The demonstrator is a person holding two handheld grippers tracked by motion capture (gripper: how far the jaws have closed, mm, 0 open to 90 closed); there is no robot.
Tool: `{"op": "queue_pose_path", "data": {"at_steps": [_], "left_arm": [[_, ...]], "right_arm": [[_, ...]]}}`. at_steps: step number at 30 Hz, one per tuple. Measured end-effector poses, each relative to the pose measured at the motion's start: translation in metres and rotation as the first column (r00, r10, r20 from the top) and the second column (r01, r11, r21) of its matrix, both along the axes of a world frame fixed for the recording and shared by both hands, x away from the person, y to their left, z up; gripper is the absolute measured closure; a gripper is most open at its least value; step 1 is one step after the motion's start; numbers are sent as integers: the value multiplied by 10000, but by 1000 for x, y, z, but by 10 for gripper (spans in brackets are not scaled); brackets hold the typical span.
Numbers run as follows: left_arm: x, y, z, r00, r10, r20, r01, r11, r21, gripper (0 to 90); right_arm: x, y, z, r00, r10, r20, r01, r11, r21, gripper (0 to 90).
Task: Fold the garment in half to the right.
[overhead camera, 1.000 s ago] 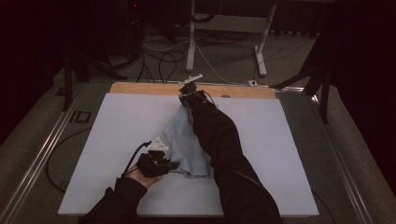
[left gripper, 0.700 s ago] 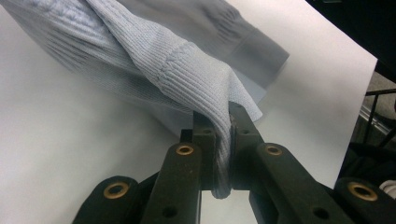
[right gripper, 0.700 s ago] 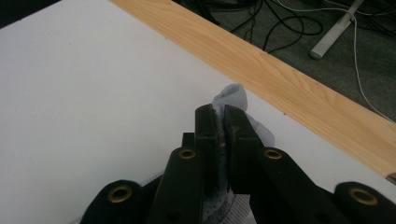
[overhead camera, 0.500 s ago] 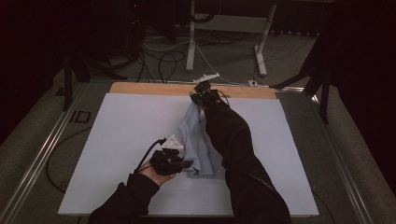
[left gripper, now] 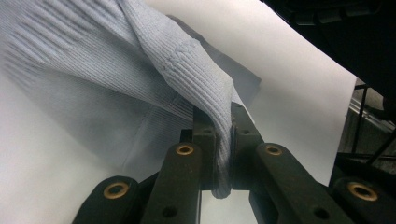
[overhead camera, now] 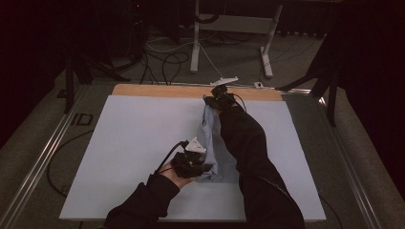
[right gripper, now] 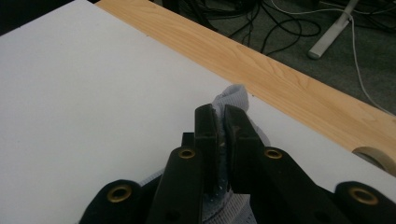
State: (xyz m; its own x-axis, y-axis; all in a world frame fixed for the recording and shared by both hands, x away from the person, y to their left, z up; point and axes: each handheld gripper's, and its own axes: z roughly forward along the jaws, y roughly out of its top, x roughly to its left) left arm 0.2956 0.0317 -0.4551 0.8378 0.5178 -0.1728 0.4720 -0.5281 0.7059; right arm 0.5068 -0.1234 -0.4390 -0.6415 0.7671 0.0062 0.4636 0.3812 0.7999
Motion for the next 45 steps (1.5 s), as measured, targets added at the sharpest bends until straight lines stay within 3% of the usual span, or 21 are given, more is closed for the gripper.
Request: {"op": "queue_pose_path", "data": {"at_steps": [8, 21, 32, 36, 37, 45], "left_arm": [[4, -21, -7, 9999, -152, -73, 153, 9998, 147, 853], [10, -50, -19, 9998, -209, -79, 213, 9983, 537, 853], [19, -63, -33, 9997, -54, -246, 73, 9970, 775, 852], [21, -65, -38, 9994, -15, -340, 43, 9964, 841, 852], [22, -67, -42, 9991, -10, -419, 47, 9959, 906, 852], [23, -77, -48, 9987, 27, -517, 25, 9949, 1008, 851]], "right_arm": [[1, -14, -10, 10000, 15, -22, -15, 10000, 58, 855], [9, -36, -32, 9989, 273, -387, -249, 9979, 604, 855], [16, -45, -55, 9971, -151, -747, 201, 9976, 667, 823], [16, -50, -56, 9952, -256, -943, 334, 9961, 821, 752], [16, -54, -56, 9933, -289, -1121, 390, 9953, 892, 686], [9, -72, -43, 9951, -383, -917, 405, 9989, 224, 367]]}}
